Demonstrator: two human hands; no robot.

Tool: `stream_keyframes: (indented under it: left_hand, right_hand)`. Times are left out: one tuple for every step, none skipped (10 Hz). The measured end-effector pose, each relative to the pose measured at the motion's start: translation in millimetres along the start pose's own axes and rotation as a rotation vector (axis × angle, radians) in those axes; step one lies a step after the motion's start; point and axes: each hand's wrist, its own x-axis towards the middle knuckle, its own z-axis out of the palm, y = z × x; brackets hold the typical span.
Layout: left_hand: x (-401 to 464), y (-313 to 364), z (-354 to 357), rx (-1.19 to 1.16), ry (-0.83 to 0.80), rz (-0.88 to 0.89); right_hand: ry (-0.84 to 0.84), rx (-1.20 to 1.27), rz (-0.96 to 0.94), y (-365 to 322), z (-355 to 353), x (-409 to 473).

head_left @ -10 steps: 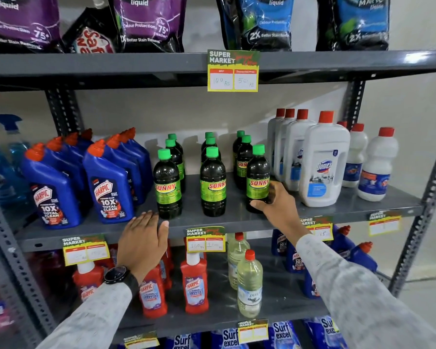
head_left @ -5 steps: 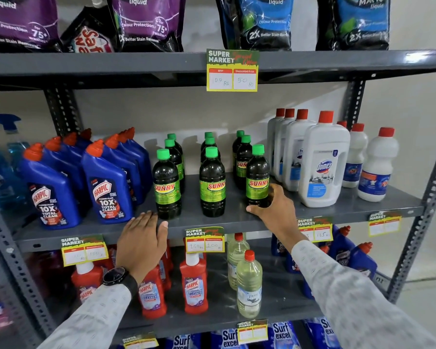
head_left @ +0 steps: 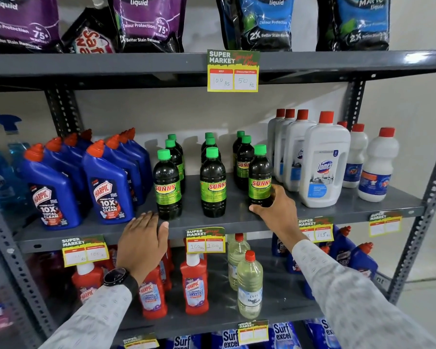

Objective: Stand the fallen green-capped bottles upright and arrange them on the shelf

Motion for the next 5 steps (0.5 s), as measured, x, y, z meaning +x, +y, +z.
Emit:
stream_keyframes:
  left_hand:
    - [-2,-1,0,-0.011,0.002,-0.007]
    - [-1,-2,0,-0.024,-0.007,0.001]
    - [-1,-2,-5,-0.094,-0.033,-0.019]
    - [-6,0,-17,-0.276,0.033,-0.075]
    - [1,19,-45,-0.354,0.161,-0.024]
  right_hand:
    - [-0.024,-0.007,0.023,-1,0,0]
    - [-0.047,0.005,0.027,0,0,0]
    - [-0.072,0.021,0.023,-4,-3,-4]
    - [-0.008,-0.002,-0.012,-5,-11,-9]
    - [0.143,0.026,-0.103,-21,-34,-12]
